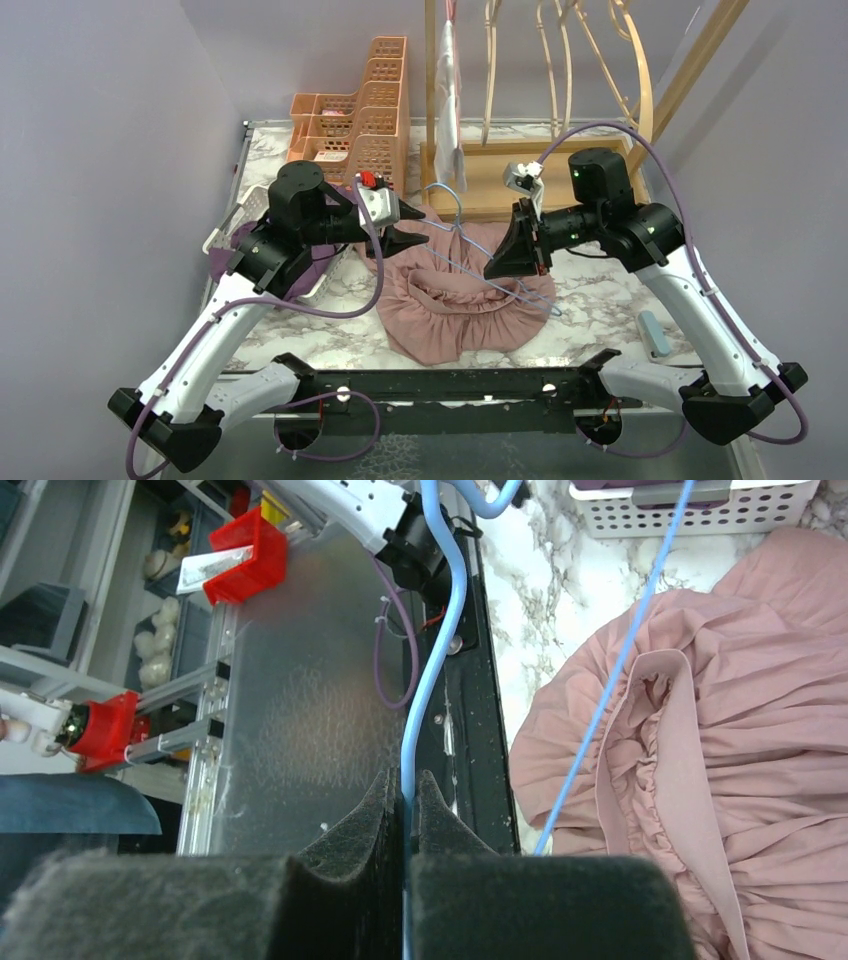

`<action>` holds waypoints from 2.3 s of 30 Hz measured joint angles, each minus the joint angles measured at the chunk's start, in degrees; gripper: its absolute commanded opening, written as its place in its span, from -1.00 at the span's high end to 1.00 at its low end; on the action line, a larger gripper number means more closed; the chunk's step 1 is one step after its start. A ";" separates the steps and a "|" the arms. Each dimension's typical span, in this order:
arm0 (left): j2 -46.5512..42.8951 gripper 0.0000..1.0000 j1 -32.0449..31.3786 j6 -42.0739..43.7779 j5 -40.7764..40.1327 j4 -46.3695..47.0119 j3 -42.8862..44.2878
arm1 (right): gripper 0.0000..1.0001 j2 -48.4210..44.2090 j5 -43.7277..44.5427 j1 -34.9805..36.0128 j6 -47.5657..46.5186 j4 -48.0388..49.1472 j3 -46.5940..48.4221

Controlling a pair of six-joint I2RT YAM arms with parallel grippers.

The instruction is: Place the skirt on the hanger

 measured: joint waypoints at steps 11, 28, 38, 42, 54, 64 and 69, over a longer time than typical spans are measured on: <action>1.49 1.00 0.07 4.42 2.36 -5.40 0.00 | 0.85 0.07 0.00 0.83 -1.09 -3.15 1.25; 1.68 1.00 0.17 6.73 0.48 -6.47 -1.07 | -0.22 2.01 15.93 3.13 8.83 17.40 2.58; 1.62 1.00 0.17 6.64 -0.68 -6.47 -1.51 | 0.35 7.06 18.88 9.42 13.99 27.04 1.14; 1.44 1.00 0.17 6.40 -0.98 -6.47 -1.66 | 0.91 7.23 19.41 10.14 14.69 27.67 -0.37; -0.24 -0.04 0.09 -3.52 -5.55 -4.17 -3.82 | 0.98 1.22 24.90 10.14 9.44 28.11 -4.00; -9.86 -0.24 0.07 -22.64 -21.38 -0.22 -14.73 | 0.98 -11.50 27.63 10.14 -3.72 17.81 -7.17; -12.72 -0.24 0.07 -36.98 -29.86 -0.70 -19.56 | 0.98 -14.12 29.79 10.14 -7.19 12.11 -10.43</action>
